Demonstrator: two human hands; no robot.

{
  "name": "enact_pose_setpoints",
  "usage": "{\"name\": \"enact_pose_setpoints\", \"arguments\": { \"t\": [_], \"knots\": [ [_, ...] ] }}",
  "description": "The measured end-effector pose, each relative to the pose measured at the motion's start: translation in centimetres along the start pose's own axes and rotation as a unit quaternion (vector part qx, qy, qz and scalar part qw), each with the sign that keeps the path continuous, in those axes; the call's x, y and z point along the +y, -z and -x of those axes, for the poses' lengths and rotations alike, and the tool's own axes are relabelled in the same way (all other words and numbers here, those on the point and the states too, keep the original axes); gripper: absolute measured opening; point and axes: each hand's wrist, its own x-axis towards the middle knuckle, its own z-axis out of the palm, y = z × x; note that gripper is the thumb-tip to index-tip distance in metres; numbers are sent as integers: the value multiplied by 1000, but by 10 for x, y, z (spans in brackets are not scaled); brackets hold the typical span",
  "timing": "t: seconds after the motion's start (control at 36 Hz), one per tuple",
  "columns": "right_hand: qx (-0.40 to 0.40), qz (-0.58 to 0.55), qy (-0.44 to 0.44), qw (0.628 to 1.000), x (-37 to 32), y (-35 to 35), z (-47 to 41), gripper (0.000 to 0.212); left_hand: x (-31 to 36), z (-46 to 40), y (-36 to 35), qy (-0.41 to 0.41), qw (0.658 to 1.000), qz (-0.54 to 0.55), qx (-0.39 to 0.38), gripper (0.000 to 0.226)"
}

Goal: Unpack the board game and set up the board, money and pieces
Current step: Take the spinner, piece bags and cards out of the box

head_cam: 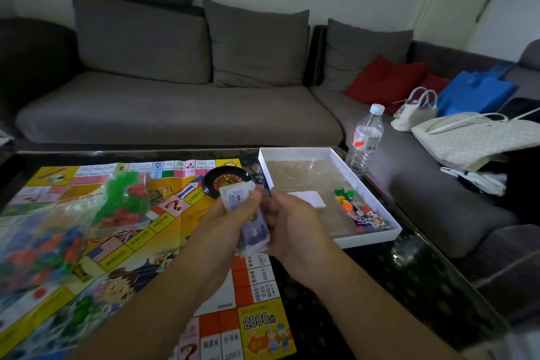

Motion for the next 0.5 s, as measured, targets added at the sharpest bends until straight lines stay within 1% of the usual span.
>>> {"name": "enact_pose_setpoints", "arguments": {
  "t": [0.03, 0.06, 0.14, 0.17, 0.22, 0.28, 0.33, 0.36, 0.42, 0.44, 0.47, 0.5],
  "knots": [
    [-15, -30, -8, 999, 1, -3, 2, 47, 2, 3, 3, -6, 1000, -17, 7, 30],
    [-38, -50, -7, 998, 2, -8, 5, 46, 3, 7, 7, -16, 999, -31, 14, 28],
    [-97, -50, 16, 994, 8, -18, 13, 39, 7, 15, 15, -33, 998, -49, 36, 30],
    [-119, -50, 20, 991, 10, -24, 15, 41, 10, 17, 19, -23, 999, -31, 38, 33],
    [-143, -56, 33, 988, 13, -39, 19, 48, 15, 25, 29, 25, 999, 29, 29, 36],
    [-130, -37, 41, 990, 20, -58, 20, 51, 21, 34, 43, 76, 992, 101, 7, 36],
    [-87, 68, 60, 992, 25, -79, 23, 52, 23, 44, 58, 99, 986, 135, -13, 36],
    [-77, 144, 70, 984, 29, -89, 25, 46, 25, 50, 69, 100, 985, 141, -16, 35],
    [-93, 298, 98, 945, 33, -105, 29, 35, 30, 59, 87, 94, 987, 126, -17, 32],
    [-105, 363, 121, 918, 36, -112, 31, 34, 33, 63, 99, 95, 990, 107, -2, 31],
    [-109, 422, 144, 888, 40, -117, 32, 44, 36, 67, 108, 96, 991, 88, 12, 31],
    [-113, 477, 167, 855, 43, -120, 34, 66, 36, 71, 121, 99, 993, 64, 24, 30]
  ]
}}
